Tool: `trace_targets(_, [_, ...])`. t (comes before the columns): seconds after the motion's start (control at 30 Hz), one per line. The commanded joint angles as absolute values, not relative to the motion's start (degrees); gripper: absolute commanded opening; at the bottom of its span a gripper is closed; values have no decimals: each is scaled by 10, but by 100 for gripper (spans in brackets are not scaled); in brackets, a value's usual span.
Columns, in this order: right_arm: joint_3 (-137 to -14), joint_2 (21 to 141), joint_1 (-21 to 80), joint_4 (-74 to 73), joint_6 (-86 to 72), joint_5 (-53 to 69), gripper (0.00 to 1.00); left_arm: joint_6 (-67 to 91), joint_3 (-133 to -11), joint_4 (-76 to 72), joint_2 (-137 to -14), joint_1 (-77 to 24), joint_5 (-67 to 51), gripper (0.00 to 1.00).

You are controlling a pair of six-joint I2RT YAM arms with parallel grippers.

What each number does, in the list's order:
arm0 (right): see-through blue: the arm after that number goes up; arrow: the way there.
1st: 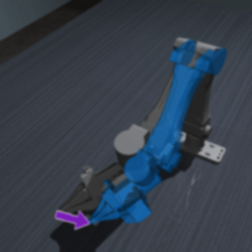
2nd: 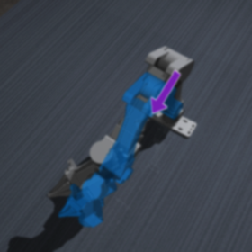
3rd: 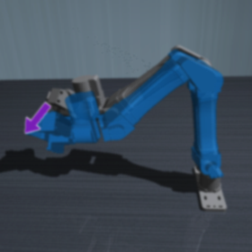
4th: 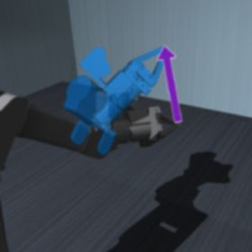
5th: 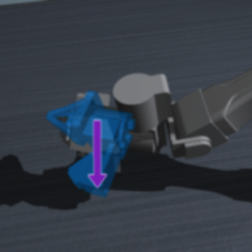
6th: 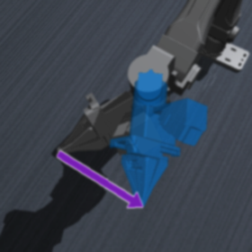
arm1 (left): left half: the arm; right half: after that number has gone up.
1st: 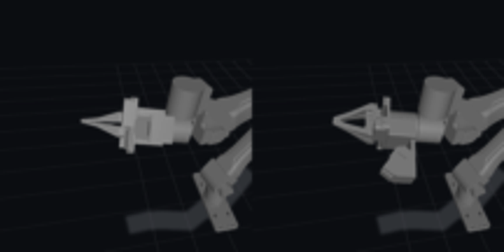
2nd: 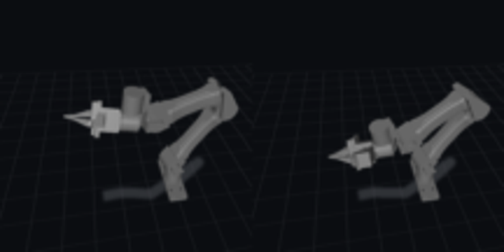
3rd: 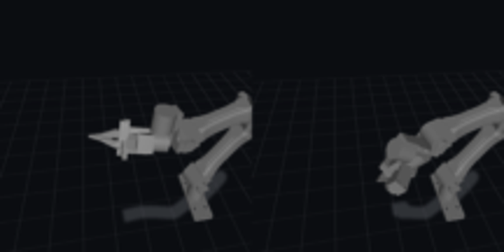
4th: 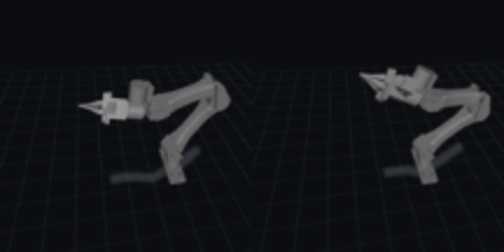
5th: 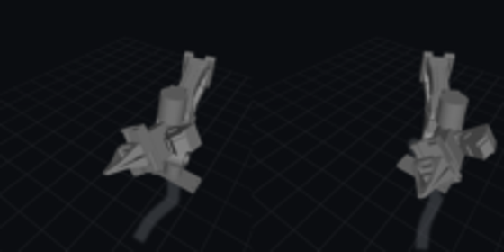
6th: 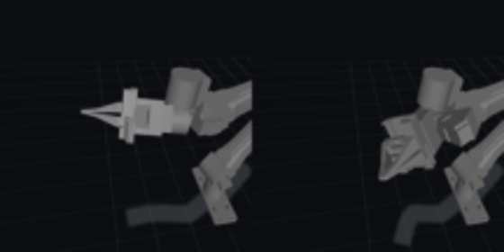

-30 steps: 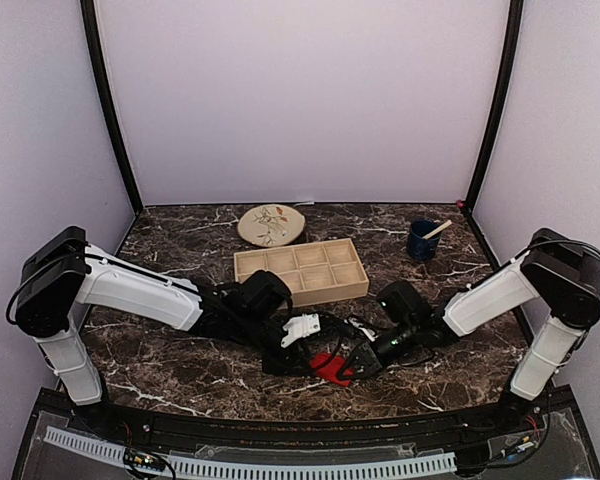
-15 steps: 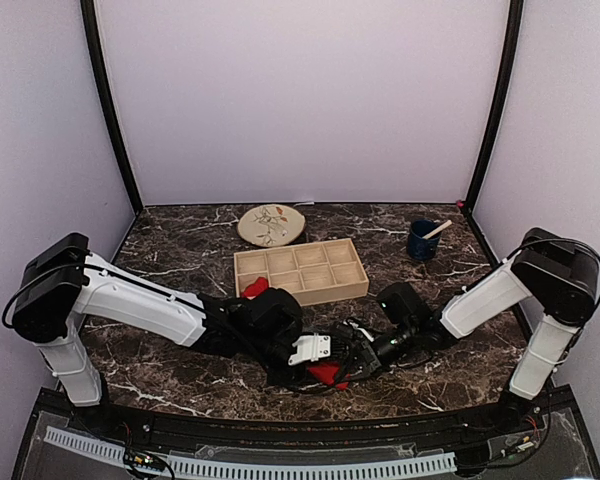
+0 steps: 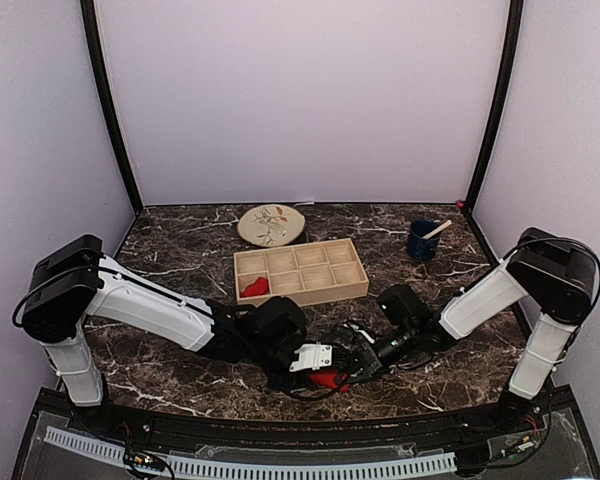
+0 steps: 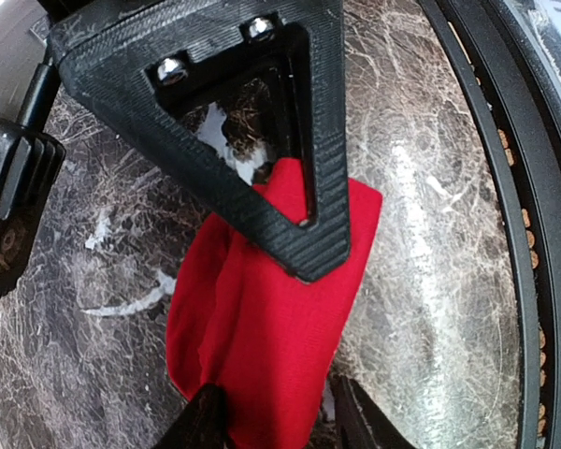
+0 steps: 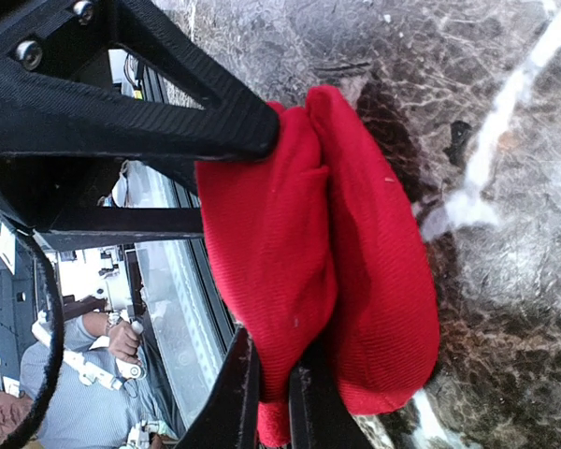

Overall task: Roll the socks
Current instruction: Roll the sock at the center of the board.

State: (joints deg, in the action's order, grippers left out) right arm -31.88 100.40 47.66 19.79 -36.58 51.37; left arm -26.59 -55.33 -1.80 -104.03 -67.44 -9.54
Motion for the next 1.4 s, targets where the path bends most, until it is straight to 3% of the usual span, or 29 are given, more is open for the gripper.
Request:
trace_targets(0.0, [-313,1010,472,223,-366,530,0,-274,-560,-22,-1049,-679,-91,42])
trace_targets(0.17, [-314,1015,472,224,-366,533,0,-275,-567,-19,-1057,-679,-99,35])
trace_targets(0.4, [-317,1020,473,219,-362,532,0,-276,-579,-2,-1065,-679,-123,7])
trace_targets(0.5, [-320,1019,472,203,-350,521,6,-274,-587,11,-1072,-679,-135,0])
trace_targets(0.63, [-328,1009,472,157,-322,495,20,-274,-600,34,-1082,-679,-144,0])
trace_targets(0.77, [-336,989,472,99,-284,453,27,-273,-615,64,-1092,-677,-150,0])
trace_targets(1.37, [-298,842,473,23,-228,249,34,-236,-736,223,-1167,-599,-329,0])
